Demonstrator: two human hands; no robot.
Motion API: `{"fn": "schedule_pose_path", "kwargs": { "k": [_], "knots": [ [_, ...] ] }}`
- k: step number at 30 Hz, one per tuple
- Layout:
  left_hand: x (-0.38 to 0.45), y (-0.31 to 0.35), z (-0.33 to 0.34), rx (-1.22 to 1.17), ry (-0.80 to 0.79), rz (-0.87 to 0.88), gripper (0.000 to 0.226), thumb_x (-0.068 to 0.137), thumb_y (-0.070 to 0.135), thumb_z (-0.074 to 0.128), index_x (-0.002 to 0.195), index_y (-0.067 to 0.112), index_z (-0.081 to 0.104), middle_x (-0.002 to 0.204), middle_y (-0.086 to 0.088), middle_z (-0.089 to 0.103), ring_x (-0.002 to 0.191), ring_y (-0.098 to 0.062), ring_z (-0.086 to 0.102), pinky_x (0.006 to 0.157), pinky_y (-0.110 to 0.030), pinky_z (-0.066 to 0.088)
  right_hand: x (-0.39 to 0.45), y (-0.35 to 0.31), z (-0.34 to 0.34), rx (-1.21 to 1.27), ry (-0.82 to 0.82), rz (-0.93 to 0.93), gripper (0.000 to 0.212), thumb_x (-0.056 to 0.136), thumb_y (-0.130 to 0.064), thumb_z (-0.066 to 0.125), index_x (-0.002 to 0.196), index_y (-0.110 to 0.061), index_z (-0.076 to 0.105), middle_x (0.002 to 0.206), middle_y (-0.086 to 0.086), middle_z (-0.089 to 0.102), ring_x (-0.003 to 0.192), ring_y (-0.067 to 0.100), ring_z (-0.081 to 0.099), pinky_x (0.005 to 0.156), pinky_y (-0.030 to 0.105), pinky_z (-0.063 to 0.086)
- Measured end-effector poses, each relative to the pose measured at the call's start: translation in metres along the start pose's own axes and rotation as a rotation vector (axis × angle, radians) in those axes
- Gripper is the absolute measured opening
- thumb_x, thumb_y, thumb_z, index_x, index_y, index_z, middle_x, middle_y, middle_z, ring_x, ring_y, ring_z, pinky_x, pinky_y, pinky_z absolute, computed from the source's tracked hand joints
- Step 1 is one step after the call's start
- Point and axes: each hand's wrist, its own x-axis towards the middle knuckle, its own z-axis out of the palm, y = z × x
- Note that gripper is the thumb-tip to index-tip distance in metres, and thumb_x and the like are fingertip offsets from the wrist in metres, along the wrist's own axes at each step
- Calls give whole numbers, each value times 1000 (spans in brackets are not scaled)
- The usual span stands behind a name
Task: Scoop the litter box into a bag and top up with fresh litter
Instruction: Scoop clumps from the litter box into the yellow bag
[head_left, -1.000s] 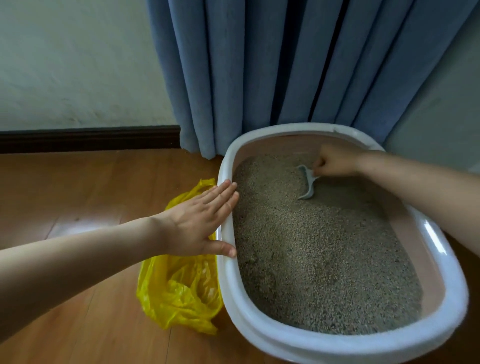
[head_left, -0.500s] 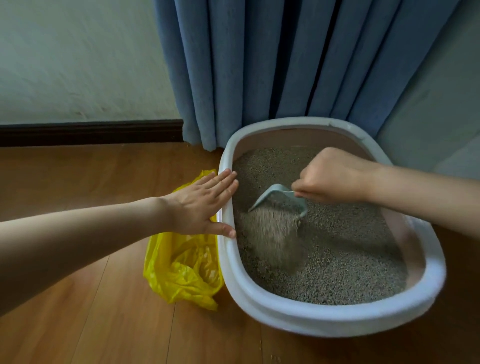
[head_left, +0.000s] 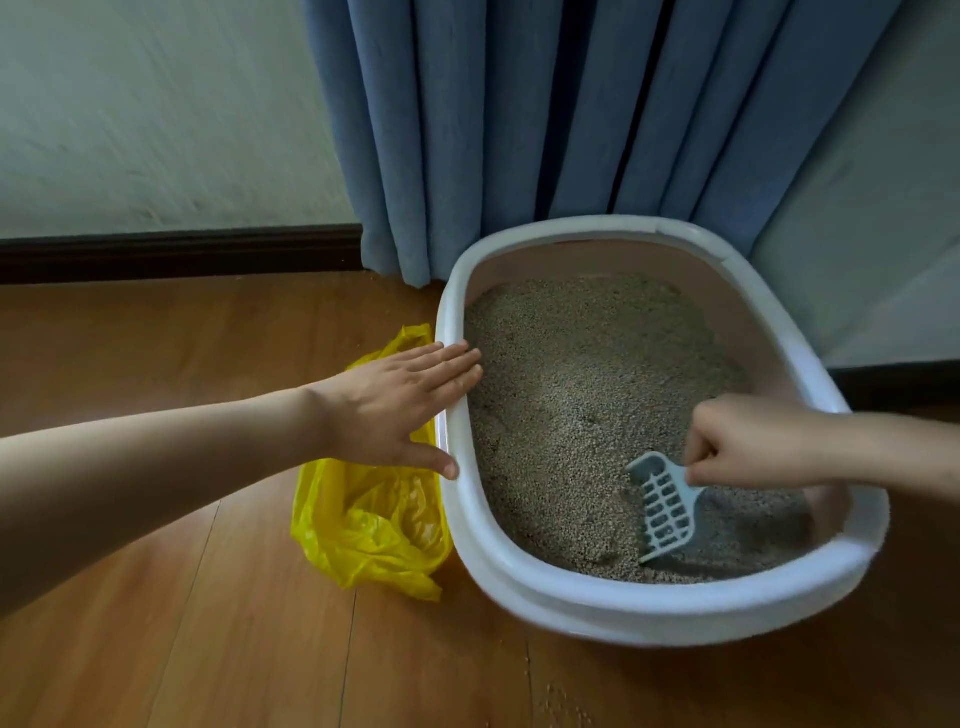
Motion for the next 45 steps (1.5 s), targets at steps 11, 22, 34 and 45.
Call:
{"fn": "schedule_pose_path", "kwargs": {
  "k": [11, 22, 34, 45],
  "knots": [
    [0, 6, -2, 29, -27, -29, 106, 78, 80, 18, 150, 9, -13, 157, -8, -19, 142, -17, -24, 108, -27, -25, 36, -64, 47, 721, 195, 214, 14, 83, -25, 73, 77, -13, 77, 49, -3, 62, 45, 8, 49, 52, 21, 40],
    [-2, 7, -9, -27, -21, -97, 114, 73, 87, 26, 147, 15, -21, 156, -2, -23, 142, -12, -26, 113, -29, -20, 43, -75, 39, 1462, 12, 479, 19, 94, -10, 53, 85, -1, 67, 43, -3, 42, 30, 2, 26, 26, 12, 18],
    [-11, 3, 0, -46, -4, -16, 92, 81, 77, 13, 150, 19, -4, 157, 2, -11, 143, -12, -19, 109, -27, -22, 21, -23, -27, 1035, -347, 506, 28, 99, -15, 41, 83, -2, 60, 43, -5, 37, 27, 2, 24, 25, 13, 17],
    [-10, 2, 1, -74, 73, 2, 88, 85, 72, 23, 151, 14, 14, 159, -4, 7, 145, -13, -5, 113, -28, -12, 46, -124, -118, -382, 281, 166, 12, 89, -22, 63, 95, -12, 60, 73, -3, 53, 57, 11, 44, 44, 21, 34]
  ]
}}
